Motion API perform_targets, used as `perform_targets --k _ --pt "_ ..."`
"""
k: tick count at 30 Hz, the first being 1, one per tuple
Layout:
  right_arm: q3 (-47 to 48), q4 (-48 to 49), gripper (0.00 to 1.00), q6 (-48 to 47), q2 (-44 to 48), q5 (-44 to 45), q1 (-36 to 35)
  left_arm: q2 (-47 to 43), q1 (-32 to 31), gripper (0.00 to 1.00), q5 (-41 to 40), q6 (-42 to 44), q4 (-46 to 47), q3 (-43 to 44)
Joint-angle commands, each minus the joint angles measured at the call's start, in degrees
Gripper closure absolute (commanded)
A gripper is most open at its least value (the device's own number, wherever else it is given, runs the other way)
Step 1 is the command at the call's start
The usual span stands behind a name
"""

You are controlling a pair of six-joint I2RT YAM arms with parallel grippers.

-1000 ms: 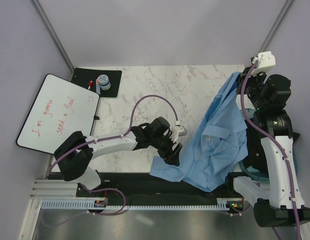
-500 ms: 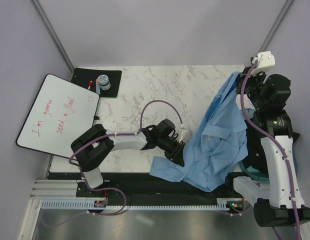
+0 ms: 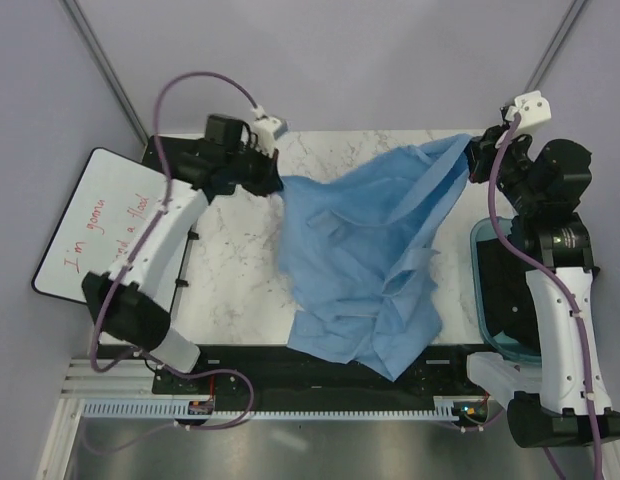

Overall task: Fold and stack the long sleeve shirts
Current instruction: Flatten the shirt out

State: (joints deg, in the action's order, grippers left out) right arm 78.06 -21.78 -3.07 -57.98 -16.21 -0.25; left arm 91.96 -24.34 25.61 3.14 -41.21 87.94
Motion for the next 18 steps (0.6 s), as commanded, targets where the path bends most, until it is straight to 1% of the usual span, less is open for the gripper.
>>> perform_targets --k 1,2,3,4,5,7,8,11,12,16,18 --pt "8.31 1.92 1.00 2.98 -1.00 -6.46 0.07 -15.39 0.43 0.98 -15.21 16.81 -16.09 12.95" --pt "9.73 1.22 1.00 2.90 -1.17 -7.25 -0.10 -17.06 0.43 0.98 -18.28 17.25 -16.53 13.83" --pt "12.70 0.34 1.00 4.98 -1.17 -8.22 -0.10 -20.65 0.43 0.98 -21.01 17.86 -17.05 15.49" --pt "13.95 -0.19 1.00 5.79 -0.91 -8.75 -0.01 -22.60 0.43 0.98 -22.69 17.96 -17.23 16.46" --pt "16.22 -0.63 1.00 6.06 -0.04 -8.93 -0.01 -26.88 0.43 0.98 -24.18 18.57 -17.24 16.47" --pt "17.91 -2.38 1.00 6.15 2.32 -9.19 -0.01 -31.47 0.52 0.98 -25.43 21.29 -16.10 15.78" --pt "19.22 -3.09 1.00 6.15 3.21 -9.19 -0.01 -36.54 0.52 0.98 -26.82 23.12 -15.48 15.42" --pt "21.77 -6.51 1.00 5.45 7.52 -7.36 -0.01 -43.16 1.04 0.98 -29.73 24.98 -14.16 15.85" --pt "22.48 -8.17 1.00 5.36 8.74 -6.65 -0.01 -44.40 1.31 0.98 -31.56 26.38 -14.16 16.38" --pt "26.52 -10.56 1.00 4.04 14.89 -4.36 -0.01 -49.07 1.92 0.98 -34.21 28.41 -13.63 16.83" --pt "28.01 -11.35 1.00 4.12 15.52 -4.36 -0.01 -49.77 2.19 0.98 -35.53 28.42 -13.28 16.30"
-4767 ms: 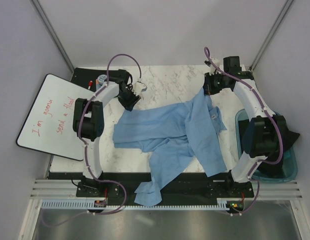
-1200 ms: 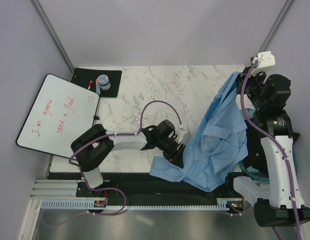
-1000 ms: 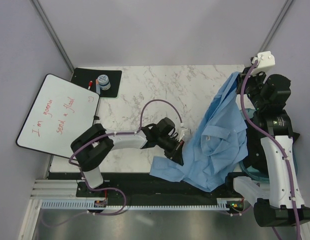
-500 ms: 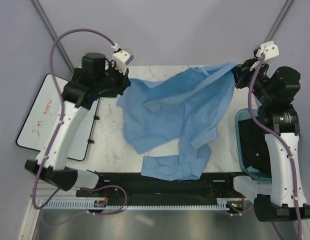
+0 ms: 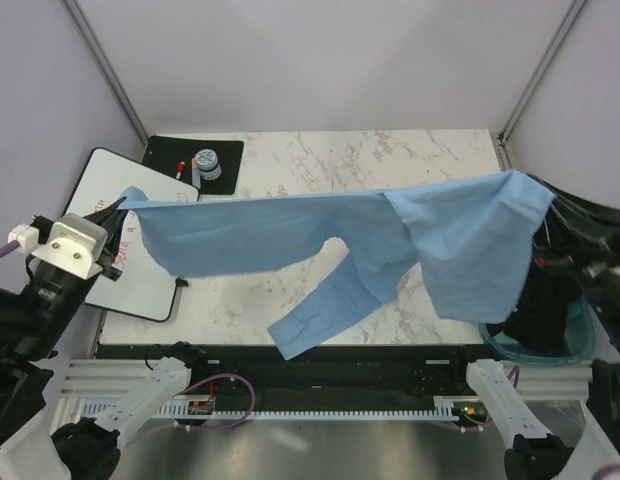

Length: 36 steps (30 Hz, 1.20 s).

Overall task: Fold and stack the long sleeve shirts
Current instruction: Flatten the shirt out

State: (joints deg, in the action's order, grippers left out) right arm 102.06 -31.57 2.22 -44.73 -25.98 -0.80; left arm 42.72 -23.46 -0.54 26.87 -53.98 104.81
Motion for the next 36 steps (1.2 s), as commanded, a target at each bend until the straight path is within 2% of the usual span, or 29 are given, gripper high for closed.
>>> perform_targets --k 1,5,8,14,15,17,18,20,22,23,24,26,29,31,32,33,35,36 --pt "5.07 -1.65 1.00 -1.16 2.19 5.24 0.53 -0.36 1.31 0.98 -9.57 4.85 -0.08 -1.36" --pt "5.52 -2.00 1.00 -1.78 -1.67 4.27 0.62 2.54 1.31 0.98 -11.50 5.99 3.86 -3.30" --pt "1.84 -0.08 1.00 -3.71 -5.71 2.86 0.53 5.61 1.31 0.98 -12.91 8.62 8.52 -8.30" --pt "-10.20 9.23 1.00 -6.78 -15.20 2.68 0.53 13.68 1.84 0.98 -13.26 13.45 25.64 -23.85" --pt "-11.26 10.47 1.00 -7.31 -16.86 3.03 0.53 15.36 2.63 0.98 -12.39 13.99 31.07 -27.78" --pt "-14.69 14.93 1.00 -8.63 -21.79 4.08 0.53 18.96 5.69 0.98 -9.85 13.74 35.59 -30.10" --pt "-15.83 16.61 1.00 -8.81 -23.63 4.44 0.53 24.72 6.67 0.98 -7.83 13.38 37.26 -30.46" --pt "-17.68 21.26 1.00 -9.42 -29.69 4.97 0.53 31.68 9.21 0.98 -5.63 12.07 41.92 -29.24" --pt "-17.25 23.74 1.00 -9.60 -37.04 5.67 0.53 42.67 10.54 0.98 -3.26 10.84 43.86 -24.85" --pt "-16.64 25.66 1.00 -9.43 -39.79 5.94 0.53 46.36 10.80 0.98 -1.33 10.48 43.78 -22.92" --pt "-15.59 26.21 1.00 -9.25 -45.30 6.29 0.45 54.15 10.89 0.98 -0.79 10.48 43.78 -18.72" --pt "-12.16 28.05 1.00 -9.16 -50.60 7.87 -0.43 61.40 10.89 0.98 -0.78 9.43 43.17 -13.35" --pt "-4.44 26.49 0.99 -9.33 -60.98 9.97 -1.22 74.67 10.98 0.98 -0.70 8.29 39.07 -2.28" --pt "3.79 22.28 0.68 -11.78 -68.10 11.64 -2.01 82.30 10.81 0.78 -2.09 8.11 35.27 6.95" --pt "6.72 16.25 0.53 -12.41 -70.12 12.52 -2.19 83.91 11.07 0.69 -4.10 6.98 31.08 9.85" --pt "9.10 13.58 0.22 -12.76 -72.93 13.31 -2.19 84.80 11.33 0.55 -3.77 6.09 28.95 13.80" --pt "13.42 7.44 0.13 -13.82 -73.57 16.65 -1.93 82.55 12.38 0.42 -1.24 3.38 26.30 13.93" --pt "13.17 6.45 0.06 -14.26 -71.83 16.83 -1.67 79.91 12.56 0.39 0.34 2.84 25.16 10.18"
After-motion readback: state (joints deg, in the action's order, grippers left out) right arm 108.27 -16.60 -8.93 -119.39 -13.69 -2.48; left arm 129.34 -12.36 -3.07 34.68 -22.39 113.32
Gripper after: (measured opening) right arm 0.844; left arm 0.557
